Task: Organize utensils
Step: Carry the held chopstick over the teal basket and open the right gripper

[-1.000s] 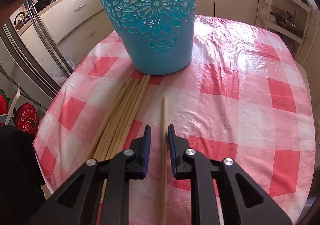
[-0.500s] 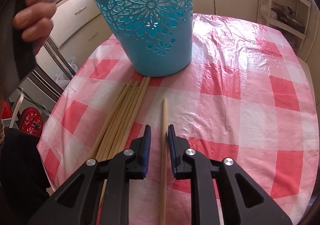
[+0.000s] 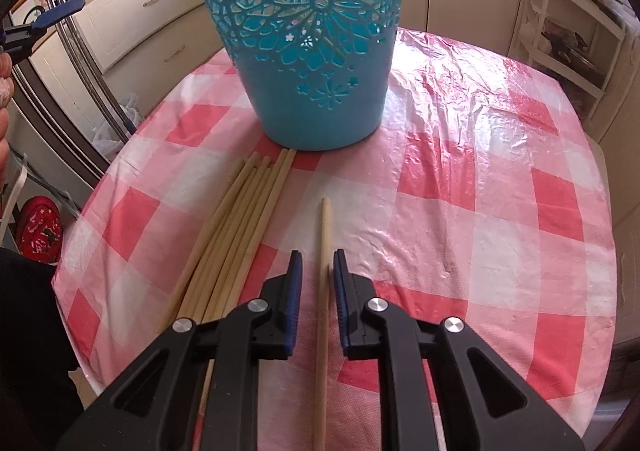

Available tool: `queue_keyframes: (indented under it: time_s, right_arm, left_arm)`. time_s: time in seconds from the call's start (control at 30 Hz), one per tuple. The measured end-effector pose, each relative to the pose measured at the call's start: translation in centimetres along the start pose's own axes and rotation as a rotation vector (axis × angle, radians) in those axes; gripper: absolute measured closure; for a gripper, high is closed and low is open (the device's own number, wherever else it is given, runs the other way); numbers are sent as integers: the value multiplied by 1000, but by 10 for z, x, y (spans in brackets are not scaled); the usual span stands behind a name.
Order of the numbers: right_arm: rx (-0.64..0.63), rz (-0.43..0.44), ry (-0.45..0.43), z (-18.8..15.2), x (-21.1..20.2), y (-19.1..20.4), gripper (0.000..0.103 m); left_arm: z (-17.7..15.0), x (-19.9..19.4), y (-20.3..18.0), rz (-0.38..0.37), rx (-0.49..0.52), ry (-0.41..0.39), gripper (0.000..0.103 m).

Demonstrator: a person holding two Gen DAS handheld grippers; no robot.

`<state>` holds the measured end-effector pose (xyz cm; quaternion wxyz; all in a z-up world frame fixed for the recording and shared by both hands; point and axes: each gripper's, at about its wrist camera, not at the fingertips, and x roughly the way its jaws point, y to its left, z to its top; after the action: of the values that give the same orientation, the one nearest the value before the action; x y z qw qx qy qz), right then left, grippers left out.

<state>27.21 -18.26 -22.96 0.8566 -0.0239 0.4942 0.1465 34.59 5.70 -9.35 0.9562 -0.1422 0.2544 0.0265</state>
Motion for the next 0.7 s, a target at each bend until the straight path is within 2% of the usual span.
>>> queue_keyframes:
  time_s: [0.07,0.17,0.27,0.33,0.5,0.63,0.7]
  right_arm:
    - [-42,-52,5,0,0,7,94]
    - [-47,-67,9,-2,0,11,98]
    - [33,-13,9,-9,-12,-3,98]
    - [92,50,-35,-13,-34,-13,98]
    - [187,200,-246,7,-112,-28,98]
    - [213,289,-436,54,-163,-30,98]
    - [212,305,-526,79,-178,-25,98]
  left_arm:
    - [2,0,4,2,-6,-2,33]
    - [4,3,7,7,-16,10,32]
    - [0,10,10,14,-27,44,31]
    - [-2,14,11,11,-34,64,31]
    - [-5,17,6,5,-31,83,31]
    - [-8,16,3,4,-22,84,31]
    - [-8,16,3,6,-24,82,30]
